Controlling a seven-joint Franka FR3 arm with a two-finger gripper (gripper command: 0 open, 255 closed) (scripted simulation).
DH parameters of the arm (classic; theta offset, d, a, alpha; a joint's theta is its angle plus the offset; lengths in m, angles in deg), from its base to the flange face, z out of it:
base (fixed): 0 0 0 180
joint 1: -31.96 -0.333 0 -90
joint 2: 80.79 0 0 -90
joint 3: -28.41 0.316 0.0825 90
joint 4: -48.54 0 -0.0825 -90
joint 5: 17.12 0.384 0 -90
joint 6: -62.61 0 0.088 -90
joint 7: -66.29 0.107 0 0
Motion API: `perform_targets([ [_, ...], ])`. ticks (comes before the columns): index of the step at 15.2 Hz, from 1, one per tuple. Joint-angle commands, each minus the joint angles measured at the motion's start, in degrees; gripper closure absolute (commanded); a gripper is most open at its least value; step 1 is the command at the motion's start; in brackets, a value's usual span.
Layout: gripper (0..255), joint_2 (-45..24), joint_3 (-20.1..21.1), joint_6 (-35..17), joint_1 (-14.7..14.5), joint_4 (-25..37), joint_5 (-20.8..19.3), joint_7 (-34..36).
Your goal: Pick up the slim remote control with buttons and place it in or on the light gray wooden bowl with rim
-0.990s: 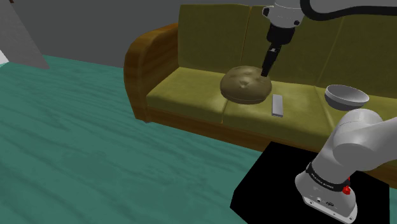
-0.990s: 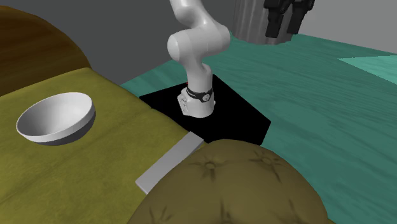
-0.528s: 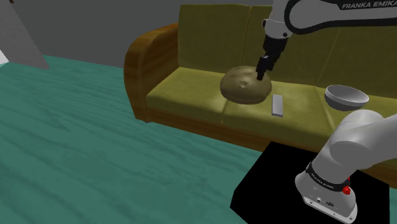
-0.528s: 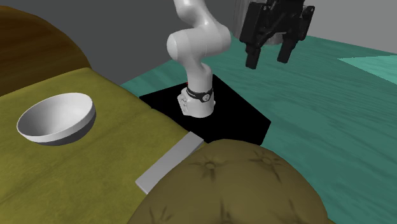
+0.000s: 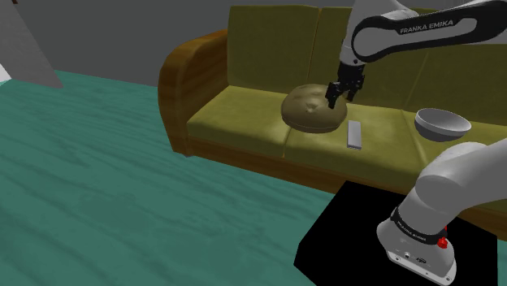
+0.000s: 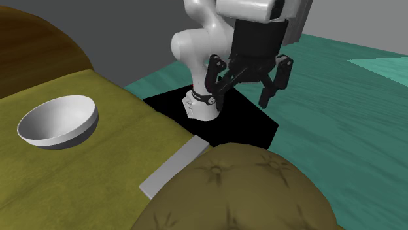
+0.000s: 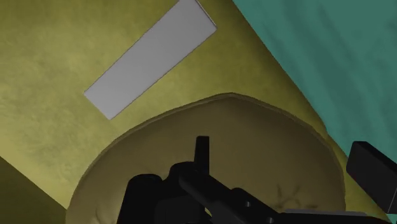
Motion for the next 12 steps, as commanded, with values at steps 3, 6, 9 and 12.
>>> perform_targets([
  [3,0,-3.88,-2.22,-4.67,3.84,-1.60,-0.34,4.74],
  [6,0,-6.60,-4.01,-8.34,6.61,-3.18,-0.52,8.10],
  [9,0,-9.39,-5.86,-12.05,9.31,-4.75,-0.59,11.36],
  [12,0,-12.26,-7.78,-15.82,11.93,-6.31,-0.51,14.49],
])
